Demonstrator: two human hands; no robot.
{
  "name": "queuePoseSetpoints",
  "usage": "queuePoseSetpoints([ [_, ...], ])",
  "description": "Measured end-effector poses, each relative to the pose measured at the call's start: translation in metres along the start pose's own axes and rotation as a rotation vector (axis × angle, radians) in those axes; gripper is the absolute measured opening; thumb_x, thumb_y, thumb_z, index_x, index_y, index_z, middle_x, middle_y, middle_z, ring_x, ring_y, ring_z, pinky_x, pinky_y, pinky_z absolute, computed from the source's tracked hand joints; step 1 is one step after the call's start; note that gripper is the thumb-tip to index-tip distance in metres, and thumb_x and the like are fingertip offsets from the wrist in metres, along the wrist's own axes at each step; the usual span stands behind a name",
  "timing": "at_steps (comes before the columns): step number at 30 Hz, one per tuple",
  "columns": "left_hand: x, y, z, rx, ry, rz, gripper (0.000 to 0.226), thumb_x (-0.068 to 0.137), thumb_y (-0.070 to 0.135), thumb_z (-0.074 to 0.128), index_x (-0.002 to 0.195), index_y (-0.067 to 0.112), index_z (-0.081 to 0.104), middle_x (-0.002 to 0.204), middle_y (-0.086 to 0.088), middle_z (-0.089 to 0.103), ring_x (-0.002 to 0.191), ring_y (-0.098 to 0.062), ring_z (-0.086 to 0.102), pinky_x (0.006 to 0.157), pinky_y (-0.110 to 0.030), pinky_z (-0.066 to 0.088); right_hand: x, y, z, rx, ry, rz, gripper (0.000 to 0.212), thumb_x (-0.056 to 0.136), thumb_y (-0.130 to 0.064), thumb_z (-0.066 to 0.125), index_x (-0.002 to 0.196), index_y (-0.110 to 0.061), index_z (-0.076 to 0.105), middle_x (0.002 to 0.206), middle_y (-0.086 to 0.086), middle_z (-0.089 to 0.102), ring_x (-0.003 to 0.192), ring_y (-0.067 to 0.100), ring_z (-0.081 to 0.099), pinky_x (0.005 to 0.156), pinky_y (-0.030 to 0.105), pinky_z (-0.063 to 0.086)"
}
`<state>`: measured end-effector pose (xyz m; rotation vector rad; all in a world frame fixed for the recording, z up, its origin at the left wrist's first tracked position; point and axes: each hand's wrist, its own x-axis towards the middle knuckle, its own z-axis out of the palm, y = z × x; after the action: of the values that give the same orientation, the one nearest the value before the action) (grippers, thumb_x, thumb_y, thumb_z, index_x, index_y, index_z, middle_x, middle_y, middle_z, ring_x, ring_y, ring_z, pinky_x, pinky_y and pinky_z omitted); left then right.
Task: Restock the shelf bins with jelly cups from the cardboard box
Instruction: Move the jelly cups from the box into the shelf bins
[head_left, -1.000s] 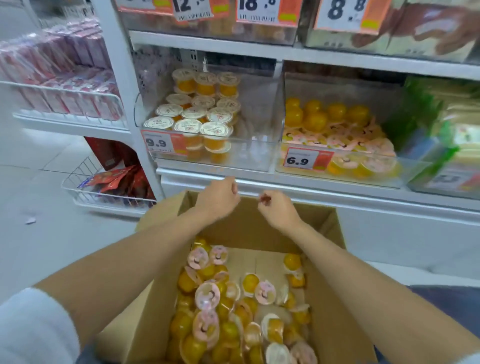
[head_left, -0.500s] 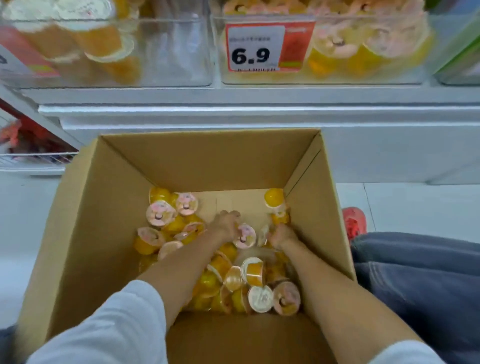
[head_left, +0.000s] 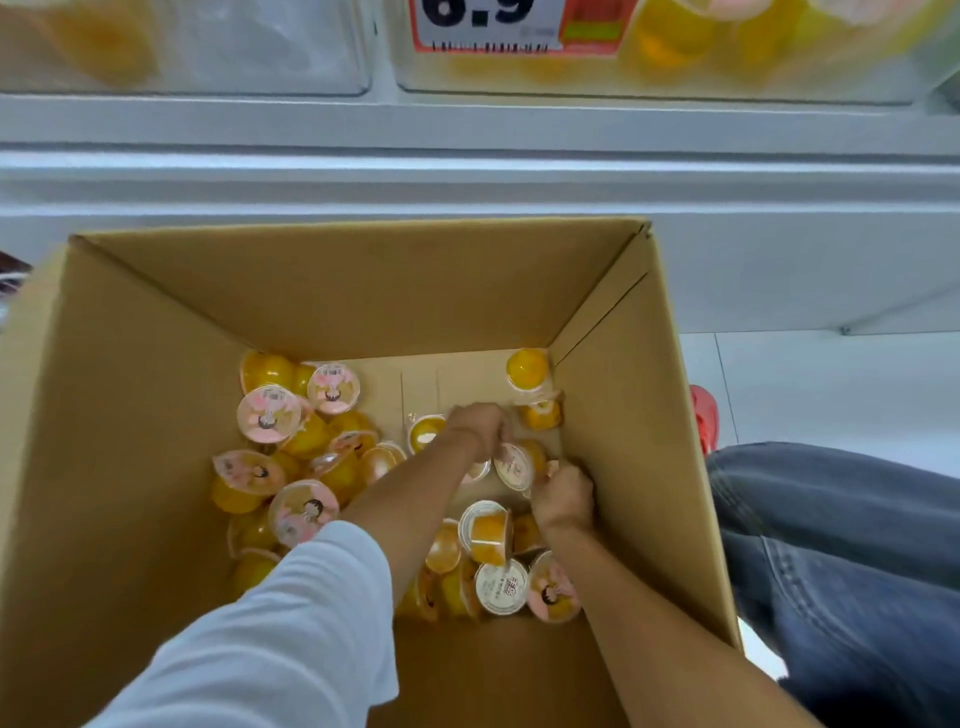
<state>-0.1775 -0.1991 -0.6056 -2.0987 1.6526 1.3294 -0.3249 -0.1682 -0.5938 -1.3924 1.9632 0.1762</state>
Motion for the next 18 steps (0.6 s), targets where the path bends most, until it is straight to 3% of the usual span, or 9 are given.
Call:
queuePoseSetpoints([
  [1, 0.0, -0.004, 0.002, -0.066, 0.021, -0.031, 0.014, 0.079, 0.028, 0.077, 0.086, 0.025, 0.065, 0.102, 0.004, 0.071, 0.102, -0.018, 0.063, 0.084, -0.027, 0.044, 0.001, -0.001, -0.001, -0.017, 0.015, 0.023, 0.026, 0.092, -0.013, 0.052, 0.108, 0.004, 0.064, 0.115, 0.023, 0.065, 0.107, 0.037, 0.063, 0.083, 0.036, 0.05],
  [4, -0.001, -0.018, 0.008, -0.268, 0.086, -0.103, 0.028, 0.08, 0.031, 0.076, 0.065, 0.023, 0.054, 0.087, -0.001, 0.068, 0.086, -0.021, 0.061, 0.077, -0.031, 0.047, 0.012, -0.009, 0.002, -0.014, 0.012, 0.065, 0.034, 0.09, -0.007, 0.054, 0.123, 0.001, 0.056, 0.126, 0.022, 0.06, 0.117, 0.036, 0.058, 0.092, 0.036, 0.048],
  [9, -0.01, -0.03, 0.003, -0.484, 0.163, -0.136, 0.037, 0.088, 0.012, 0.067, 0.062, 0.02, 0.043, 0.066, 0.003, 0.047, 0.068, -0.02, 0.048, 0.054, -0.025, 0.037, 0.02, -0.003, 0.016, -0.047, -0.005, 0.064, 0.039, 0.088, -0.015, 0.057, 0.125, -0.003, 0.055, 0.13, 0.017, 0.058, 0.121, 0.03, 0.056, 0.1, 0.036, 0.048],
  [11, -0.013, -0.032, -0.008, -0.564, 0.21, -0.154, 0.037, 0.088, 0.007, 0.064, 0.062, 0.019, 0.041, 0.066, 0.003, 0.044, 0.067, -0.021, 0.047, 0.057, -0.029, 0.042, 0.009, -0.01, 0.0, 0.041, -0.02, 0.045, 0.036, 0.086, -0.012, 0.061, 0.121, -0.004, 0.06, 0.126, 0.016, 0.061, 0.118, 0.031, 0.058, 0.097, 0.031, 0.047],
  [15, -0.037, -0.039, -0.049, -0.533, 0.299, -0.135, 0.038, 0.085, 0.01, 0.068, 0.062, 0.02, 0.04, 0.066, 0.003, 0.046, 0.075, -0.022, 0.05, 0.078, -0.038, 0.051, -0.004, -0.047, -0.031, 0.228, -0.129, -0.072, 0.031, 0.08, -0.01, 0.067, 0.111, -0.013, 0.07, 0.116, 0.009, 0.068, 0.107, 0.027, 0.062, 0.084, 0.027, 0.048],
  [18, -0.08, -0.037, -0.099, -0.494, 0.322, -0.108, 0.035, 0.086, 0.011, 0.066, 0.062, 0.018, 0.041, 0.069, 0.001, 0.048, 0.075, -0.023, 0.05, 0.066, -0.029, 0.043, -0.023, -0.092, -0.06, 0.341, -0.153, -0.242, 0.033, 0.083, -0.007, 0.063, 0.115, -0.012, 0.067, 0.108, 0.002, 0.069, 0.104, 0.022, 0.063, 0.08, 0.024, 0.046],
])
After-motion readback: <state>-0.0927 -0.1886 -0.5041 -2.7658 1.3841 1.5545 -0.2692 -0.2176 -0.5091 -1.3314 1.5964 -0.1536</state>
